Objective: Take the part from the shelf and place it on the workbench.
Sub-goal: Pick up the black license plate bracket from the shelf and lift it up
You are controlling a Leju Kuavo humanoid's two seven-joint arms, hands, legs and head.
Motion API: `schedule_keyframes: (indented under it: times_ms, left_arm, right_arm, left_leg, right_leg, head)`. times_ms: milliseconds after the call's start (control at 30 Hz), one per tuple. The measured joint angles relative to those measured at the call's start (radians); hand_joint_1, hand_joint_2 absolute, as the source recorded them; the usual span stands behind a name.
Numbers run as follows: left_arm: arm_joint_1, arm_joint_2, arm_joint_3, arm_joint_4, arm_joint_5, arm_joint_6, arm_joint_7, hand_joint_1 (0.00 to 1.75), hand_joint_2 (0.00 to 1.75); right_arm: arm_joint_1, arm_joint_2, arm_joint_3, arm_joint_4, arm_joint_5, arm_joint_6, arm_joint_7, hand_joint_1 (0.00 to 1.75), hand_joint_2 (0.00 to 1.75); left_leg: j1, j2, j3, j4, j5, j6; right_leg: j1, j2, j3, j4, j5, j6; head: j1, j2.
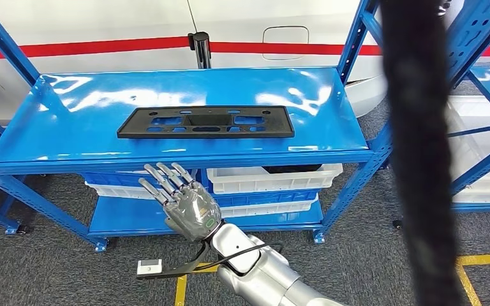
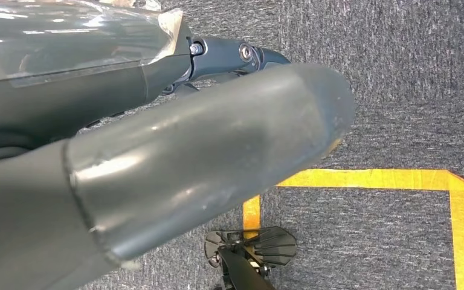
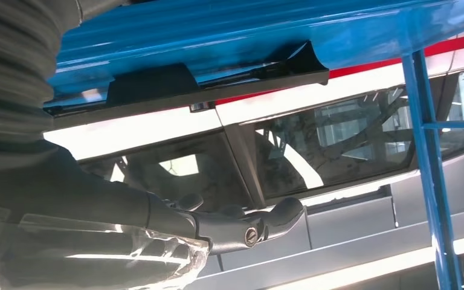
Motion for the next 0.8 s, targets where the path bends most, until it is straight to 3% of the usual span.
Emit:
schedule_keyframes:
  times_ms: [200,267,333,400,433,467,500,567,600,667,733,800]
  left_arm:
    - [0.000,0.000,0.001,0.000,0.000,0.005,-0.001,0.00,0.00]
    - [0.000,0.000,0.001,0.000,0.000,0.008,-0.001,0.00,0.00]
    - [-0.002,0.000,0.001,0.000,-0.001,0.010,-0.001,0.00,0.00]
    - [-0.004,0.000,0.001,0.000,-0.001,0.012,-0.001,0.00,0.00]
    - [-0.004,0.000,0.001,0.000,-0.001,0.012,-0.001,0.00,0.00]
    - [-0.004,-0.001,0.001,0.000,-0.001,0.013,-0.001,0.00,0.00]
    - [-0.003,-0.001,0.001,0.000,-0.001,0.013,0.000,0.00,0.00]
    - [-0.003,-0.003,0.002,0.000,-0.001,0.013,0.000,0.00,0.00]
    - [-0.003,-0.004,0.002,0.000,-0.001,0.013,0.000,0.00,0.00]
    - [-0.003,-0.004,0.002,0.000,-0.001,0.013,0.000,0.00,0.00]
    - [-0.004,-0.004,0.003,0.000,-0.001,0.014,0.000,0.00,0.00]
    - [-0.004,-0.005,0.003,0.000,-0.001,0.014,0.000,0.00,0.00]
  right_arm:
    - [-0.002,0.004,0.010,0.000,-0.005,0.006,0.000,0.00,1.75]
    - [-0.005,0.009,0.013,-0.003,-0.006,0.009,0.000,0.00,1.75]
    - [-0.007,0.010,0.015,-0.007,-0.006,0.011,0.000,0.00,1.75]
    - [-0.002,0.005,0.015,-0.008,-0.006,0.016,0.002,0.00,1.75]
    - [0.002,0.002,0.015,-0.008,-0.006,0.018,0.003,0.00,1.75]
    - [0.006,-0.001,0.015,-0.008,-0.006,0.019,0.003,0.00,1.75]
    - [0.008,-0.002,0.016,-0.008,-0.006,0.019,0.003,0.00,1.75]
    - [0.009,-0.003,0.016,-0.009,-0.006,0.019,0.003,0.00,1.75]
    - [0.009,-0.003,0.016,-0.010,-0.006,0.019,0.003,0.00,1.75]
    - [0.009,-0.003,0.017,-0.011,-0.006,0.019,0.004,0.00,1.75]
    - [0.008,-0.003,0.017,-0.012,-0.006,0.019,0.004,0.00,1.75]
    - [0.007,-0.001,0.017,-0.014,-0.006,0.019,0.004,0.00,1.75]
  left_leg:
    - [-0.003,-0.002,-0.006,0.007,-0.003,0.005]
    - [0.004,-0.005,-0.001,-0.005,0.003,0.013]
    - [0.012,-0.007,0.005,-0.017,0.010,0.022]
    - [0.014,-0.011,0.005,-0.017,0.011,0.024]
    - [0.014,-0.015,0.005,-0.017,0.011,0.024]
    - [0.014,-0.018,0.006,-0.016,0.010,0.022]
    - [0.015,-0.021,0.008,-0.016,0.008,0.020]
    - [0.017,-0.024,0.014,-0.012,0.001,0.011]
    - [0.016,-0.025,0.016,-0.008,-0.005,0.004]
    - [0.015,-0.025,0.016,-0.002,-0.013,-0.010]
    - [0.017,-0.022,0.016,-0.002,-0.016,-0.021]
    - [0.024,-0.040,0.007,0.022,-0.035,-0.032]
  right_leg:
    - [-0.007,-0.003,0.001,-0.003,0.003,0.005]
    - [-0.005,0.001,-0.005,0.007,-0.004,0.007]
    - [-0.003,0.022,-0.039,0.075,-0.036,0.002]
    - [-0.004,0.042,-0.112,0.217,-0.086,-0.004]
    - [-0.005,0.045,-0.147,0.277,-0.101,-0.003]
    - [-0.005,0.047,-0.167,0.304,-0.101,0.002]
    - [-0.006,0.047,-0.166,0.288,-0.084,0.010]
    - [-0.009,0.039,-0.116,0.155,-0.016,0.027]
    - [-0.008,0.033,-0.087,0.091,0.011,0.028]
    - [-0.005,0.028,-0.059,0.023,0.037,0.014]
    - [-0.003,0.038,-0.060,0.021,0.037,-0.004]
    - [-0.008,0.048,-0.057,0.018,0.037,-0.019]
  head:
    - [0.000,0.000]
    - [0.000,0.000]
    - [0.003,0.000]
    - [0.008,0.000]
    - [0.010,0.000]
    - [0.011,0.000]
    - [0.012,0.000]
    - [0.015,0.000]
    - [0.018,0.000]
    - [0.019,0.000]
    - [0.018,0.000]
    - [0.017,0.000]
